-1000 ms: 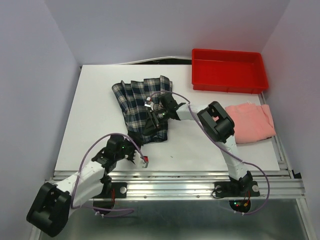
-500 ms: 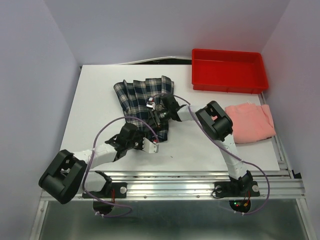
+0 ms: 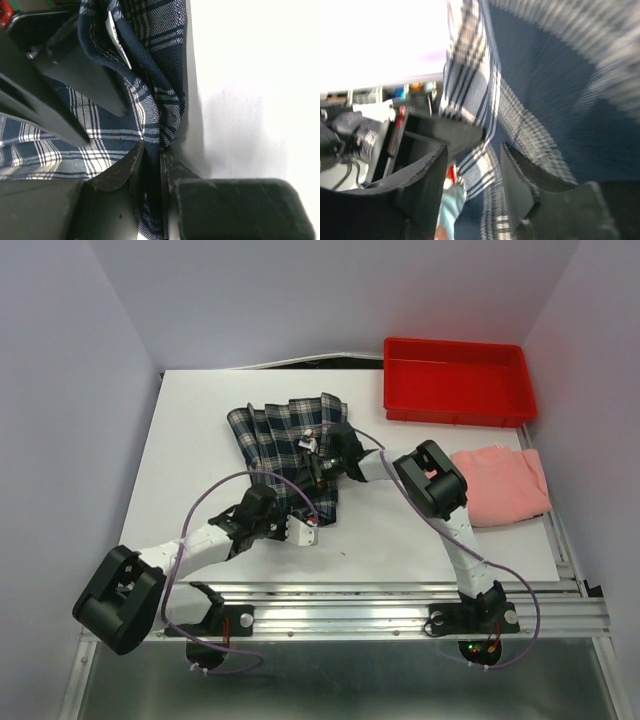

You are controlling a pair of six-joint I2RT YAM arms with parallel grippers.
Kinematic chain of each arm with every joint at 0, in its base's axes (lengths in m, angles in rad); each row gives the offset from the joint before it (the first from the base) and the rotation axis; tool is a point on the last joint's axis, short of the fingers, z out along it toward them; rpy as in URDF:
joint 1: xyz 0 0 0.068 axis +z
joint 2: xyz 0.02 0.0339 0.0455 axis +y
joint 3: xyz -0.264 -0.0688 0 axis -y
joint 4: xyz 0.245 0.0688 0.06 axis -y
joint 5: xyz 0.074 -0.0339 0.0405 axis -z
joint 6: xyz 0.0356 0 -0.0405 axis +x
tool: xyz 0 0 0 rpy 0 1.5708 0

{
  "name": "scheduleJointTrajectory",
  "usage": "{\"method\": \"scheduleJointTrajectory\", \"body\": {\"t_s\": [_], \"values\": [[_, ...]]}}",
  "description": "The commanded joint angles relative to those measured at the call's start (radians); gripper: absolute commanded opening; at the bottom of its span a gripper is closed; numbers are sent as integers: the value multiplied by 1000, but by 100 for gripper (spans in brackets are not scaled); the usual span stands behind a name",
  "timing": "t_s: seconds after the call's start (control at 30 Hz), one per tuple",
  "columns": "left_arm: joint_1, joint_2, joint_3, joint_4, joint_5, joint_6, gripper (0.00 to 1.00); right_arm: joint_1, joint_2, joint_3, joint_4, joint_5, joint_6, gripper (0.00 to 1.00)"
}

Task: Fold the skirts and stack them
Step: Fold the skirt

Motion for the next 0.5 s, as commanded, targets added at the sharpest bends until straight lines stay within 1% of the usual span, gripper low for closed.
{"method": "scheduleJointTrajectory", "body": {"t_s": [0.0,0.13,0.27,0.3,0.33,0.43,0.47], "values": [[-5,-54,53,-193,97,-34,0,-82,-30,79,20,69,-21,55],[-5,-66,76,-291,135,-28,0,-102,-66,126,12,57,-46,63],[-5,-61,107,-361,160,-11,0,-123,-54,191,-24,63,-93,66],[-5,-57,139,-384,169,5,0,-137,-50,204,-29,63,-103,66],[-5,-49,159,-453,181,23,0,-151,-44,220,-41,63,-124,66],[-5,-41,245,-561,253,68,0,-168,-16,284,-112,83,-188,67],[-5,-38,266,-622,290,71,0,-182,-13,304,-141,92,-261,68]]}}
